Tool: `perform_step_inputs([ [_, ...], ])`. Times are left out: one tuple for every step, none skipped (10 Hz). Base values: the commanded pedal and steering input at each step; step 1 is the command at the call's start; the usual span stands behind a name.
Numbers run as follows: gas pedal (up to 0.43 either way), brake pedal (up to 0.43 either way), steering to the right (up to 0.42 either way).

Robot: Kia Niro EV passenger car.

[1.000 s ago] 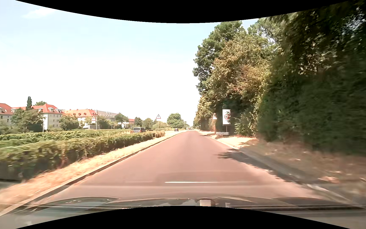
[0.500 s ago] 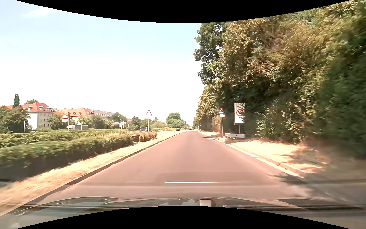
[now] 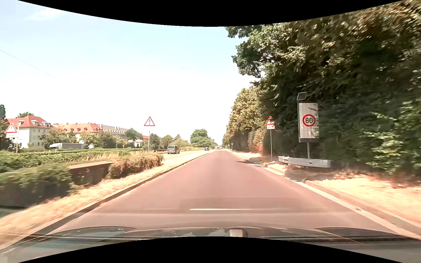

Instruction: Follow the waypoints while adhering to traffic rules and regulations

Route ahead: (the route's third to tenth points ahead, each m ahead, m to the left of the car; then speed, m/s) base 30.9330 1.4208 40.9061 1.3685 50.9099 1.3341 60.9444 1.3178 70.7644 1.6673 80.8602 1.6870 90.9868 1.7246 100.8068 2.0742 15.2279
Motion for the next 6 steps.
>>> perform_step_inputs([
  [0.280, 0.000, 0.000],
  [0.280, 0.000, 0.000],
  [0.280, 0.000, 0.000],
  [0.280, 0.000, 0.000],
  [0.280, 0.000, 0.000],
  [0.280, 0.000, 0.000],
])
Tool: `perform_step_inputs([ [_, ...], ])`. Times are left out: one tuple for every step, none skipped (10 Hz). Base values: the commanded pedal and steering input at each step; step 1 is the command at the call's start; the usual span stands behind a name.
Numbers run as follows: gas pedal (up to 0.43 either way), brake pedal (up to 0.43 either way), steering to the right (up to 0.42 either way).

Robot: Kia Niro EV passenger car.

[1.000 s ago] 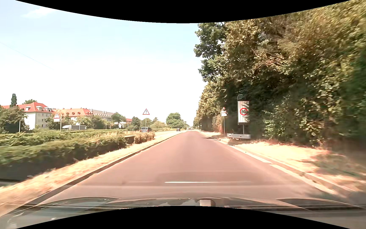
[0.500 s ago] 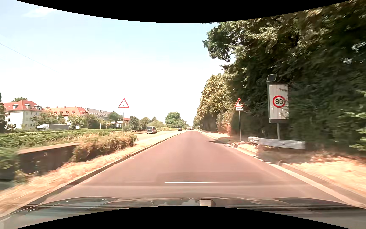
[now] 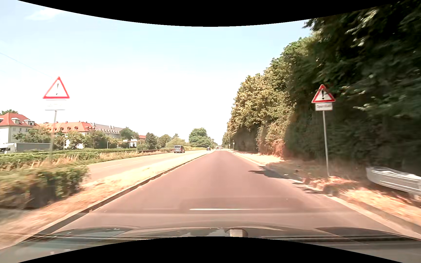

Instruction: Follow the waypoints while adhering to traffic rules and regulations

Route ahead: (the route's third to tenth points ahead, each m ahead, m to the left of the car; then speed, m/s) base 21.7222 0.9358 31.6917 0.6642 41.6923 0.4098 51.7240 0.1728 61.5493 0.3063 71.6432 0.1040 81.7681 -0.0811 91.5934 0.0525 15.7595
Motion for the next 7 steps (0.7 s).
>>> perform_step_inputs([
  [0.280, 0.000, 0.000],
  [0.280, 0.000, 0.001],
  [0.280, 0.000, 0.001],
  [0.280, 0.000, 0.001],
  [0.280, 0.000, 0.001],
  [0.280, 0.000, 0.001],
  [0.280, 0.000, 0.001],
])
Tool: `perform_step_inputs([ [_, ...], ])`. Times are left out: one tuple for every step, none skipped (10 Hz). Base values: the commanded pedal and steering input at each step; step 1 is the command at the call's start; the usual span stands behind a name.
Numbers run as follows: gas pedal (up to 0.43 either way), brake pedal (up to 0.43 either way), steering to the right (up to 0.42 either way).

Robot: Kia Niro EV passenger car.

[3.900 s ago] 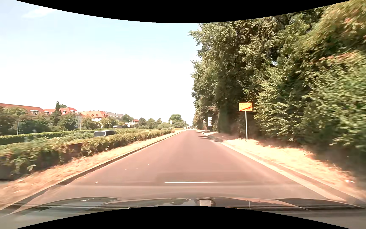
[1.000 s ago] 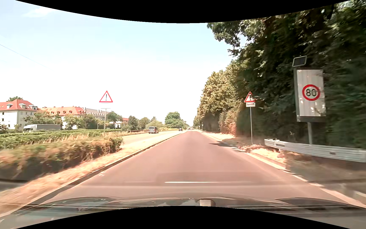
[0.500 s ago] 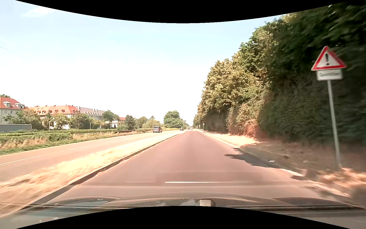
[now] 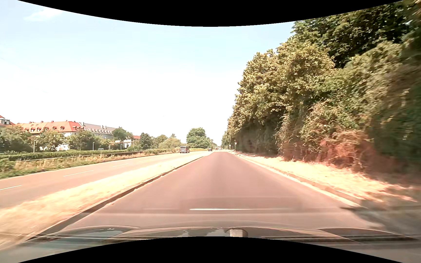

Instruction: Follow the waypoints while adhering to traffic rules and regulations

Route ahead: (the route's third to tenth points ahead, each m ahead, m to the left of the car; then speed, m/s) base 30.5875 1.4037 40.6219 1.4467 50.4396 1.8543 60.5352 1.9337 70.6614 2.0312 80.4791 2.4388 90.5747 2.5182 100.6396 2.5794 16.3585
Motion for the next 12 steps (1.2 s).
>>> perform_step_inputs([
  [0.280, 0.000, 0.001],
  [0.280, 0.000, 0.001],
  [0.280, 0.000, 0.001],
  [0.280, 0.000, 0.001],
  [0.280, 0.000, 0.001],
  [0.280, 0.000, 0.001],
  [0.280, 0.000, 0.001],
  [0.280, 0.000, 0.001],
  [0.280, 0.000, 0.001],
  [0.280, 0.000, 0.001],
  [0.280, 0.000, 0.001],
  [0.280, 0.000, 0.001],
])
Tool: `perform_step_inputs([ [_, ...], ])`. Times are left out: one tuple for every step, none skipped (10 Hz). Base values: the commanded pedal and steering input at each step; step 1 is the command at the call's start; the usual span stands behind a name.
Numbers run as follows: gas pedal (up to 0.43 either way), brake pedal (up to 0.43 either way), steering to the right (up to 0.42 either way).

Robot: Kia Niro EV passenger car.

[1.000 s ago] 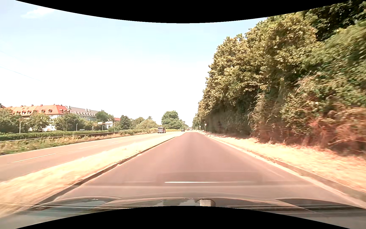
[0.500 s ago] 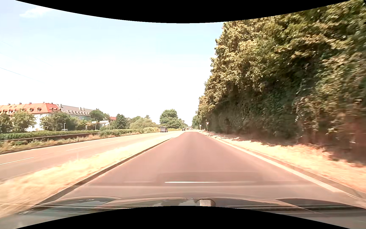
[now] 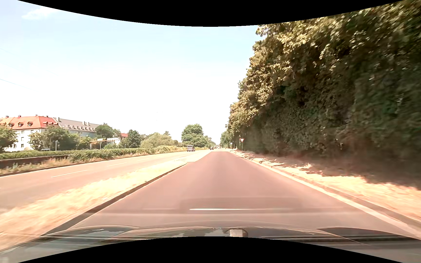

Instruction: Follow the waypoints while adhering to traffic rules and regulations

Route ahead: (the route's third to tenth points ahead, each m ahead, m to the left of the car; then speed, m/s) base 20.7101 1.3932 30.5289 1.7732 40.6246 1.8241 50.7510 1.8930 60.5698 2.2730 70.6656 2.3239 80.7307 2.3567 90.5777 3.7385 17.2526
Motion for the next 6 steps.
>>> perform_step_inputs([
  [0.280, 0.000, 0.001],
  [0.280, 0.000, 0.001],
  [0.280, 0.000, 0.001],
  [0.280, 0.000, 0.001],
  [0.280, 0.000, 0.001],
  [0.280, 0.000, 0.001],
])
